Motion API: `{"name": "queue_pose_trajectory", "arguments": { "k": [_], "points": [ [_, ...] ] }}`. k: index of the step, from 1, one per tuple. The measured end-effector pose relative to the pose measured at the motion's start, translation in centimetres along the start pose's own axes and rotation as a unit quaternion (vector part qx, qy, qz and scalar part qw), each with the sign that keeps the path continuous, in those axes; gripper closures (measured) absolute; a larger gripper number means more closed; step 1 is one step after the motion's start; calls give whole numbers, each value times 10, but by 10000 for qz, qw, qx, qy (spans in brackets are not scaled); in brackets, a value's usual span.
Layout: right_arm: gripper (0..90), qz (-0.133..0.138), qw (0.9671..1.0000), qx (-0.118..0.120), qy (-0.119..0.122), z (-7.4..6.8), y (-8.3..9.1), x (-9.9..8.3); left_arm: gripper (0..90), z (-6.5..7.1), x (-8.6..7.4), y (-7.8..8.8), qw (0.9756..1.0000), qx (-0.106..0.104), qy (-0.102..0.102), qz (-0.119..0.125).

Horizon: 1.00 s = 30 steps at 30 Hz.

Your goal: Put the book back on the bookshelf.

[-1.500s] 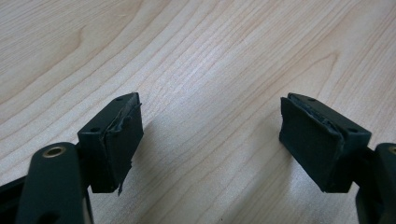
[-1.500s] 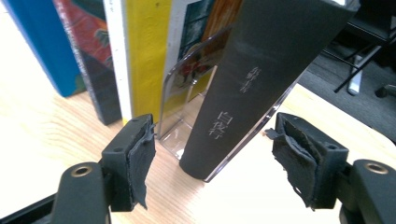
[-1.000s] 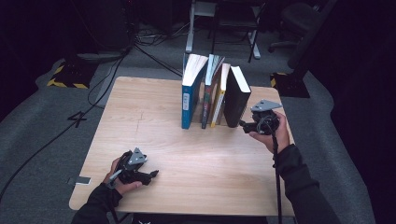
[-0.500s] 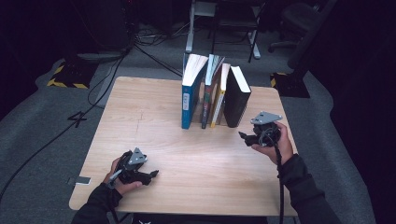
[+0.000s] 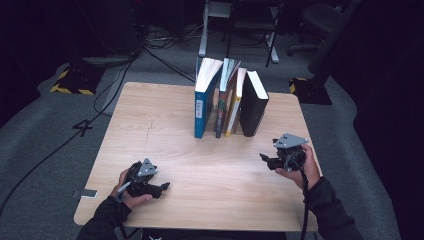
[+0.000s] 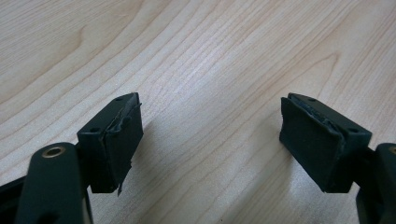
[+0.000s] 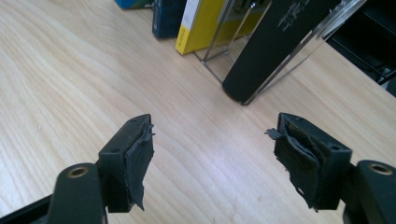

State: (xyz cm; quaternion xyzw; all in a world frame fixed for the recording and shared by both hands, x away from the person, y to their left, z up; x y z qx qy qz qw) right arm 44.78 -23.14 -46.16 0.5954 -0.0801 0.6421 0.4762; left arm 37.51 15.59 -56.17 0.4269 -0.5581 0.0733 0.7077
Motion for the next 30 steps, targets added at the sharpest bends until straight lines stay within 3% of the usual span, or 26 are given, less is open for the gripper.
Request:
{"name": "queue_pose_trajectory", "arguments": {
  "k": [18,30],
  "points": [
    [272,90,9997,159,144,-7,21,-39,209,0,0,0,10000,16,6,-12],
    [258,72,9998,180,16,-10,30,-73,209,0,0,0,10000,15,6,-9]
  ]
}}
Point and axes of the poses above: each handheld gripper's, and its own axes: y roughly backward along the jaws, x roughly out of its top, z roughly to its right, the point moved 8 cm from there along -y, roughly forward along the jaws, and after that the axes turned 14 degrees about z, right-handed, at the moved point
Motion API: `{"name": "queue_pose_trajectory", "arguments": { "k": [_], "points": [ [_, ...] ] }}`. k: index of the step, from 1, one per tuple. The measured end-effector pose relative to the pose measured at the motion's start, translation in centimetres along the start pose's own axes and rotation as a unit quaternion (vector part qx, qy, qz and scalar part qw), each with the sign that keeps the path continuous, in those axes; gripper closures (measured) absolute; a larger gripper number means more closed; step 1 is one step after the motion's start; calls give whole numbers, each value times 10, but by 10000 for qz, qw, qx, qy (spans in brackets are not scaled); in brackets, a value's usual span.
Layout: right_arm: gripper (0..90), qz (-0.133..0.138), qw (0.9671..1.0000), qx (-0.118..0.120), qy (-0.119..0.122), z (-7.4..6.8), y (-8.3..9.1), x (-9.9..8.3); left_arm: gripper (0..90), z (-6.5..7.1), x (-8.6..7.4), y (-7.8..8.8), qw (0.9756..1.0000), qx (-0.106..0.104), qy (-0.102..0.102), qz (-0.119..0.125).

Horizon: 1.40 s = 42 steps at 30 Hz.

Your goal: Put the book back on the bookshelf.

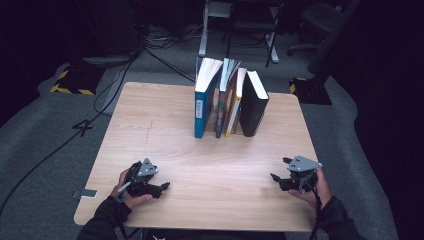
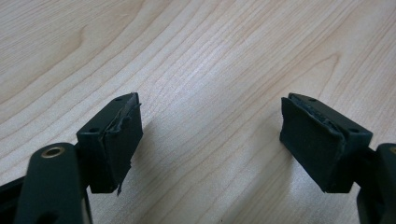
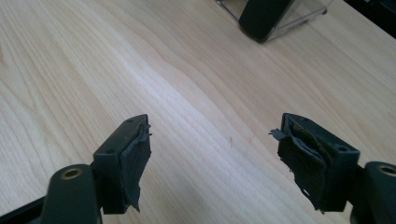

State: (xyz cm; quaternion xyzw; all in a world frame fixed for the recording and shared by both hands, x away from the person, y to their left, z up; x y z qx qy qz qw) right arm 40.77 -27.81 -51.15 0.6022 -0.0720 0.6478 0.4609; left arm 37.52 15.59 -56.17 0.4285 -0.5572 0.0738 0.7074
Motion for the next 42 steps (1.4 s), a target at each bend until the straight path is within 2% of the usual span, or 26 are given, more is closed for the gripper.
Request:
{"name": "queue_pose_trajectory", "arguments": {
  "k": [3,6,10,14,20,25,27,30,34,42],
  "points": [
    [260,14,9999,4,-146,0,5,-14,208,0,0,0,10000,-2,-2,-1],
    [259,20,9998,-24,-177,0,9,-20,208,0,0,0,10000,-1,-1,-1],
    [257,40,9992,-8,-385,1,18,-34,208,0,0,0,10000,6,5,1],
    [259,41,9979,1,-647,4,28,-49,208,0,0,0,10000,10,6,-1],
    [265,6,9958,-76,-914,7,39,-68,208,0,0,0,10000,9,7,2],
    [258,32,9916,-121,-1289,11,46,-81,208,0,0,0,10000,10,8,2],
    [237,10,9907,-188,-1351,14,49,-84,208,0,0,0,10000,16,1,-3],
    [234,-22,9859,-148,-1665,21,53,-90,208,0,-1,1,10000,41,28,-1],
    [224,-58,9872,-212,-1581,21,54,-91,208,0,-1,1,10000,38,30,1],
    [224,-60,9869,-229,-1595,21,54,-91,208,0,-1,1,10000,42,21,3]
  ]
}}
Point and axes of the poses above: each handheld gripper's, and its own axes: y roughly backward along the jaws, x roughly out of its top, z roughly to its right, the point moved 8 cm from there along -y, roughly forward along the jaws, and after that the axes turned 14 degrees about z, right-handed, at the moved point
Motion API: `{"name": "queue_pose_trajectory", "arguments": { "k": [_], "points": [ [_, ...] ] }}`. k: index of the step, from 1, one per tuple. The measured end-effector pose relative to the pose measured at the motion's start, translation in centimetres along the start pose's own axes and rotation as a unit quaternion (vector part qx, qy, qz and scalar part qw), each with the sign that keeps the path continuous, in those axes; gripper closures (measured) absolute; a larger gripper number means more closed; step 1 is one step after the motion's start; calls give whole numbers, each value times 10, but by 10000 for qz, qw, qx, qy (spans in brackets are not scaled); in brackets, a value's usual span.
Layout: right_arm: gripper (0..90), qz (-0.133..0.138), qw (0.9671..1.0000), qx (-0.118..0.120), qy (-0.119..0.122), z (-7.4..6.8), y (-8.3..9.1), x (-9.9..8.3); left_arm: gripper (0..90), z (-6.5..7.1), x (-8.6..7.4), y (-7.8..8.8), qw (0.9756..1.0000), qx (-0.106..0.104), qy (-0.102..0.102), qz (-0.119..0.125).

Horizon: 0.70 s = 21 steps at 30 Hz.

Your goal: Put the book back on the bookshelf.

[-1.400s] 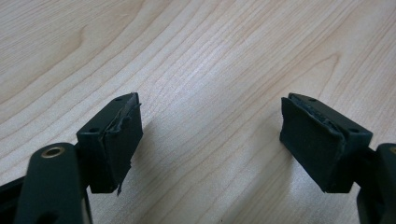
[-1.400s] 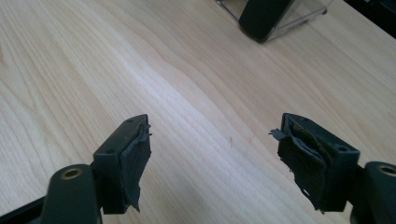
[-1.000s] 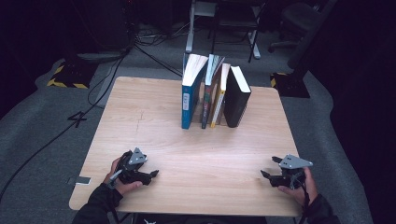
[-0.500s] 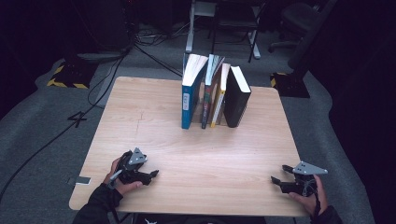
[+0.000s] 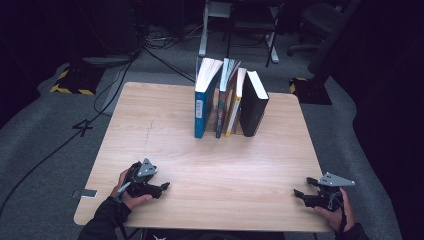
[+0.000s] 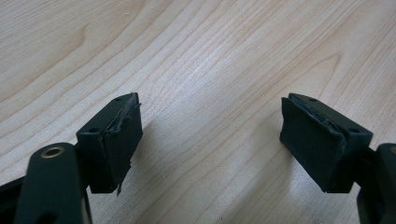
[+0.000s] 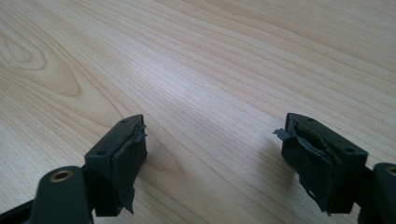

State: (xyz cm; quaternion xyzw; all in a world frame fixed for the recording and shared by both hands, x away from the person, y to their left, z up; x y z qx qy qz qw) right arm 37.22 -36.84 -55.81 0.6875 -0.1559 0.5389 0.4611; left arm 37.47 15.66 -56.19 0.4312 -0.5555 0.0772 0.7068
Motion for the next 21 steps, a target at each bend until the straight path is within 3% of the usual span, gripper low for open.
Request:
{"name": "queue_pose_trajectory", "arguments": {
  "k": [21],
  "points": [
    [223,-4,10000,-44,-30,0,0,0,206,0,0,0,10000,-16,-10,-11]
  ]
}}
Point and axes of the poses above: each handheld gripper's, and its own axes: y roughly backward along the jaws, x roughly out of its top, z roughly to its right, the point moved 8 cm from there along -y, roughly forward along the jaws, and after that the axes turned 14 degrees about z, right-handed, at the moved point
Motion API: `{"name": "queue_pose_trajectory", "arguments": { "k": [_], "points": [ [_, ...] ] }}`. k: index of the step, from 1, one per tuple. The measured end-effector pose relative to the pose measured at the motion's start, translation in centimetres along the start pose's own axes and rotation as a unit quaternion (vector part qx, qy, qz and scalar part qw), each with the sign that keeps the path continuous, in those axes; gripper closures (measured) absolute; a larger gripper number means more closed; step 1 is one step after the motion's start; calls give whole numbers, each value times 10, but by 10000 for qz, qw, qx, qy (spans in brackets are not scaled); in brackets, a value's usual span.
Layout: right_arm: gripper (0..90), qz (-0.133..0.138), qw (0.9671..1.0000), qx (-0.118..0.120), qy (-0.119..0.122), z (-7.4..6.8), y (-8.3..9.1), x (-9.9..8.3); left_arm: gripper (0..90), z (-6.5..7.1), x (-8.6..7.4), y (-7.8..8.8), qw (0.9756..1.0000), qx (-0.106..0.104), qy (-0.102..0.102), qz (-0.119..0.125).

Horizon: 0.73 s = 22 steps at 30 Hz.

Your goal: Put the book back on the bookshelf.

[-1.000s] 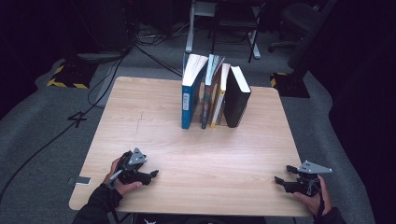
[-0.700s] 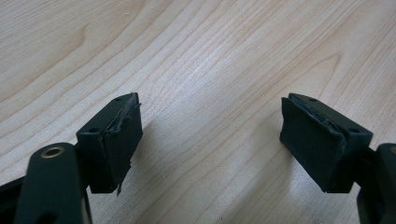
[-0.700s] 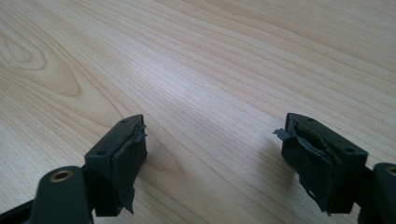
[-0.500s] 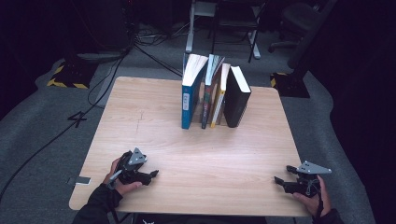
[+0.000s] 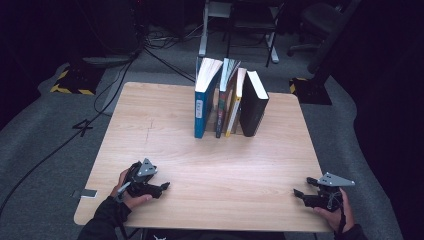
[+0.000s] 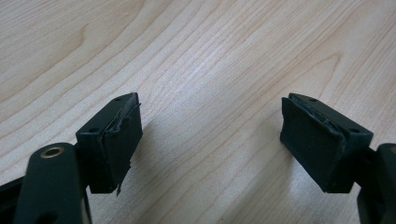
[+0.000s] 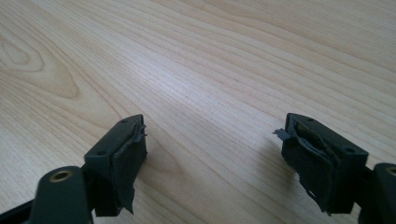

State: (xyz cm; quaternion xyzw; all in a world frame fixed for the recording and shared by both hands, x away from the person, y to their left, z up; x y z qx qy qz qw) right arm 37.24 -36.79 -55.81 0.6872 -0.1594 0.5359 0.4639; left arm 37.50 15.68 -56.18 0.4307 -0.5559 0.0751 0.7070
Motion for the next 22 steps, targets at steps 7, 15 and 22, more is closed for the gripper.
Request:
{"name": "queue_pose_trajectory", "arguments": {
  "k": [7,15,22],
  "points": [
    [222,1,10000,-1,0,0,0,0,206,0,0,0,10000,-7,-2,1],
    [222,1,10000,-7,-3,0,0,0,206,0,0,0,10000,-20,4,3],
    [222,2,10000,-10,-8,0,0,0,204,0,0,0,10000,-26,13,-3]
  ]
}}
Point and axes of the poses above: each handheld gripper's, and its own axes: y roughly backward along the jaws, x roughly out of its top, z roughly to its right, the point moved 8 cm from there along -y, roughly forward along the jaws, and after that the axes turned 14 degrees about z, right-handed, at the moved point
